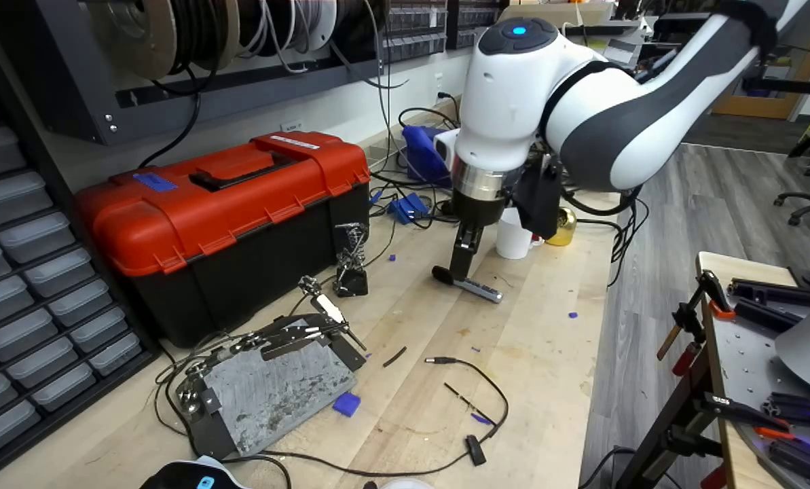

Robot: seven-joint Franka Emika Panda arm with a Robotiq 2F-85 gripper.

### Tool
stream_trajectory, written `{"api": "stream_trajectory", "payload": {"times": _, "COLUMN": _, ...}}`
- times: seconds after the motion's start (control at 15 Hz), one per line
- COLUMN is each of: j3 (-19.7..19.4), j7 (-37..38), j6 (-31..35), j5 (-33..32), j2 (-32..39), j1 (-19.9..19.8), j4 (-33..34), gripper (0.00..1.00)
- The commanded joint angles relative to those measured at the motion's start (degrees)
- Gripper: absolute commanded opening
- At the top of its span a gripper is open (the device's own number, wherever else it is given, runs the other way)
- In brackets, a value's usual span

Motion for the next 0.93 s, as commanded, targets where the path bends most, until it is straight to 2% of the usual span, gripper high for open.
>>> {"api": "stream_trajectory", "payload": {"times": 0.0, "j3": 0.02, "j7": -14.1, "j6": 3.51, "j5": 12.06, "j2": 0.25, "j1": -1.6, "j4": -1.34, "gripper": 1.0}}
{"api": "stream_trajectory", "payload": {"times": 0.27, "j3": 0.41, "j7": -24.66, "j6": 0.87, "j5": 24.25, "j2": 0.57, "j1": -2.84, "j4": -0.38, "gripper": 1.0}}
{"api": "stream_trajectory", "payload": {"times": 0.47, "j3": 0.87, "j7": -27.85, "j6": -2.31, "j5": 32.01, "j2": 0.72, "j1": -3.21, "j4": 0.92, "gripper": 1.0}}
{"api": "stream_trajectory", "payload": {"times": 0.67, "j3": 0.35, "j7": -27.74, "j6": -4.45, "j5": 35.22, "j2": 0.91, "j1": -2.82, "j4": 2.09, "gripper": 1.0}}
{"api": "stream_trajectory", "payload": {"times": 0.87, "j3": -0.68, "j7": -25.62, "j6": -7.3, "j5": 35.63, "j2": 1.24, "j1": -2.54, "j4": 3.74, "gripper": 1.0}}
